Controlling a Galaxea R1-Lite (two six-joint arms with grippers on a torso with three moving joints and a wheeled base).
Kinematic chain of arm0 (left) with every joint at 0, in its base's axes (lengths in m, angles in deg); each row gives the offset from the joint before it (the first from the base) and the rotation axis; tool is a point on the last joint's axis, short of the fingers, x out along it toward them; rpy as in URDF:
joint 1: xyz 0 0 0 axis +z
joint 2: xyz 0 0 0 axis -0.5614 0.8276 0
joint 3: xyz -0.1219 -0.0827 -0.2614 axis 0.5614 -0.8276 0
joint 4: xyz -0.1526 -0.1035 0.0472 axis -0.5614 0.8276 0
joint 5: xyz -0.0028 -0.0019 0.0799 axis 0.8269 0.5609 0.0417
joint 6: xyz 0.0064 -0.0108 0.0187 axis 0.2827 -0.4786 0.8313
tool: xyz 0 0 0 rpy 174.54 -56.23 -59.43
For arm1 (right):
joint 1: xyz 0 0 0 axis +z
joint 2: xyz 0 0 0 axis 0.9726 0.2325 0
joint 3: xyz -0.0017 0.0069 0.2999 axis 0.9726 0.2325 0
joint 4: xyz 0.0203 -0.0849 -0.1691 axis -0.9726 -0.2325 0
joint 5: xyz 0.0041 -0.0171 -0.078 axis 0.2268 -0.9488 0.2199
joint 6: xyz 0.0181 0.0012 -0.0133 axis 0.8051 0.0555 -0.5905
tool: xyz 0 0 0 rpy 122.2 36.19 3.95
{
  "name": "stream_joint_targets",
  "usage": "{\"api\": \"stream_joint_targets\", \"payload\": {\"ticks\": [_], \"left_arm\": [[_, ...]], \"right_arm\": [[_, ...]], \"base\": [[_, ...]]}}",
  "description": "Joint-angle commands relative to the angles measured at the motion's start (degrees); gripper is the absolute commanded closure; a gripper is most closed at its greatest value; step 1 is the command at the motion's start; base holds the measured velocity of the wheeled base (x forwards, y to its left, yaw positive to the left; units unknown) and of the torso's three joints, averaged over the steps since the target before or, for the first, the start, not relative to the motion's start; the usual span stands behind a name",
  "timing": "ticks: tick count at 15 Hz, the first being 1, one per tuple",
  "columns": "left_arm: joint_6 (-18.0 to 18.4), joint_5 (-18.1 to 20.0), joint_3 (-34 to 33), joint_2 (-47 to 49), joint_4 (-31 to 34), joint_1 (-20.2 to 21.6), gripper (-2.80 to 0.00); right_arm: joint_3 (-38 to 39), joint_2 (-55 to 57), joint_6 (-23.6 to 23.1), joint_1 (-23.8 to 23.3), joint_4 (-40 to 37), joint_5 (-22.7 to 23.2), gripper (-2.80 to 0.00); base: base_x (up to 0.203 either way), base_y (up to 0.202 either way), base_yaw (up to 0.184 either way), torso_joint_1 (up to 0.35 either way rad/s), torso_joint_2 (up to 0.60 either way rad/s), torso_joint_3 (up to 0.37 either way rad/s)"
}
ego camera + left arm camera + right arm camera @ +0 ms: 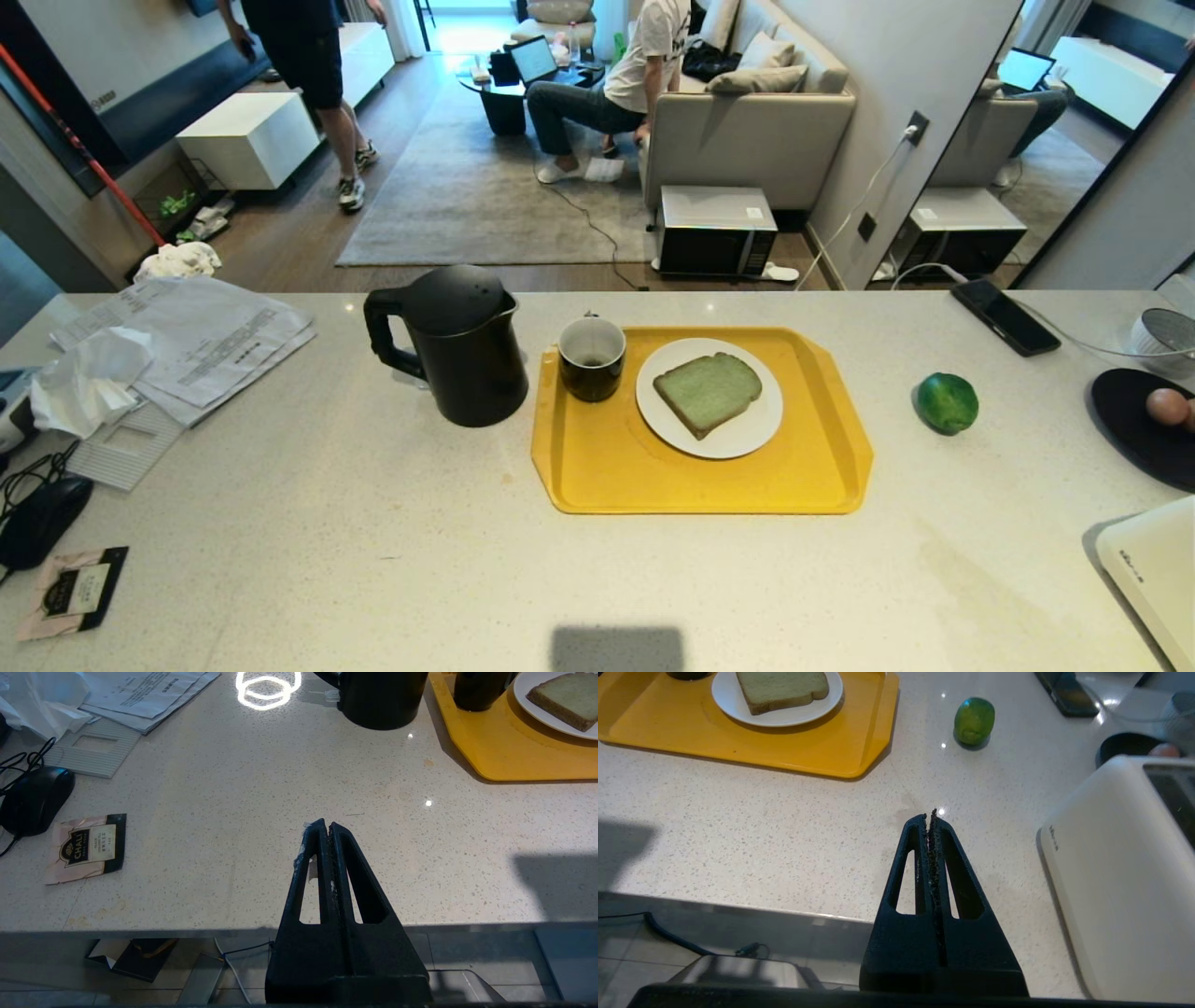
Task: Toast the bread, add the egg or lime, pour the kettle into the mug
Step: Pick up the egg
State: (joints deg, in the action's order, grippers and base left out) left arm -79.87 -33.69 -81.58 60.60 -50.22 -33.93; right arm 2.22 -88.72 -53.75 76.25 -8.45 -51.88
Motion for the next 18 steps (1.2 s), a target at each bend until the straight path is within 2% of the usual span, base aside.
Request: {"api": "stream_joint_targets", "payload": {"ticks": [1, 2, 6, 14, 18], "left_arm": [[0.0, 0.0, 0.0, 0.1, 0.0, 0.0, 0.0], [0.0, 0.0, 0.0, 0.1, 0.0, 0.0, 0.0], [0.0, 0.0, 0.0, 0.1, 0.0, 0.0, 0.0], [-0.1, 0.0, 0.0, 0.1, 0.0, 0.0, 0.0], [0.1, 0.0, 0.0, 0.1, 0.1, 0.0, 0.0]], "right_arm": [[0.5, 0.1, 6.0, 0.0, -0.1, -1.1, 0.0], [0.5, 0.1, 7.4, 0.0, 0.0, -1.7, 0.0], [0.5, 0.1, 6.9, 0.0, 0.1, -1.7, 0.0], [0.5, 0.1, 4.0, 0.0, -0.1, -0.5, 0.0], [0.5, 0.1, 3.8, 0.0, -0.1, -0.2, 0.0]], "base": [[0.0, 0.0, 0.0, 0.0, 0.0, 0.0], [0.0, 0.0, 0.0, 0.0, 0.0, 0.0], [0.0, 0.0, 0.0, 0.0, 0.0, 0.0], [0.0, 0.0, 0.0, 0.0, 0.0, 0.0], [-0.003, 0.006, -0.134, 0.005, 0.0, 0.0]]}}
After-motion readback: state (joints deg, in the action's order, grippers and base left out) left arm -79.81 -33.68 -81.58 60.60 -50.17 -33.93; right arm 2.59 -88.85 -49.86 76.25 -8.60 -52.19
